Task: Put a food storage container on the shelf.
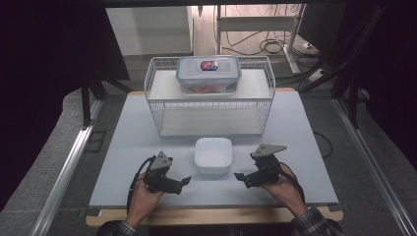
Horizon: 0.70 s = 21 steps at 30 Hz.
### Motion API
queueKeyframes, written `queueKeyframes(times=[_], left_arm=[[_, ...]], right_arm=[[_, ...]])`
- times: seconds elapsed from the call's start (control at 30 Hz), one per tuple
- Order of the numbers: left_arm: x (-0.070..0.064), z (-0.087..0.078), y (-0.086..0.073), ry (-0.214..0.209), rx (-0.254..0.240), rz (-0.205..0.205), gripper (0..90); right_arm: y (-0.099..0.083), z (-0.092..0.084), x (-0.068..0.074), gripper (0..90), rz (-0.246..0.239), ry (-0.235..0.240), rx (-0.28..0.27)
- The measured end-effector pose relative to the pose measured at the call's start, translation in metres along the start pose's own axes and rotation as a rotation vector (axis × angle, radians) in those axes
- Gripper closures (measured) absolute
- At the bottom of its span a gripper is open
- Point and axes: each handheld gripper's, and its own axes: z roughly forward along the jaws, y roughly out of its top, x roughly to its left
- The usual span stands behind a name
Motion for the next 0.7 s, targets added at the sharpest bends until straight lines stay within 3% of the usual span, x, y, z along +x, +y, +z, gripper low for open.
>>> queueKeyframes(times=[0.13, 0.4, 0.5, 0.57, 0.7], left_arm=[[0.002, -0.001, 0.006, -0.005, 0.009, -0.003, 2.1], [0.005, -0.001, 0.026, 0.002, 0.0, 0.005, 4.7], [0.006, 0.001, 0.034, -0.03, -0.011, -0.002, 4.7], [0.007, 0.004, 0.039, -0.052, -0.005, 0.004, 5.1], [0.005, 0.009, 0.05, -0.04, 0.012, 0.036, 7.6]], right_arm=[[0.004, 0.003, 0.0, 2.0, 0.026, 0.019, 0.003], [0.021, 0.003, 0.0, 8.8, 0.03, -0.003, 0.024], [0.025, 0.004, -0.001, 11.8, 0.036, 0.006, 0.029], [0.029, 0.006, -0.002, 13.5, 0.037, 0.004, 0.029], [0.037, 0.008, -0.004, 17.4, 0.04, 0.014, 0.022]])
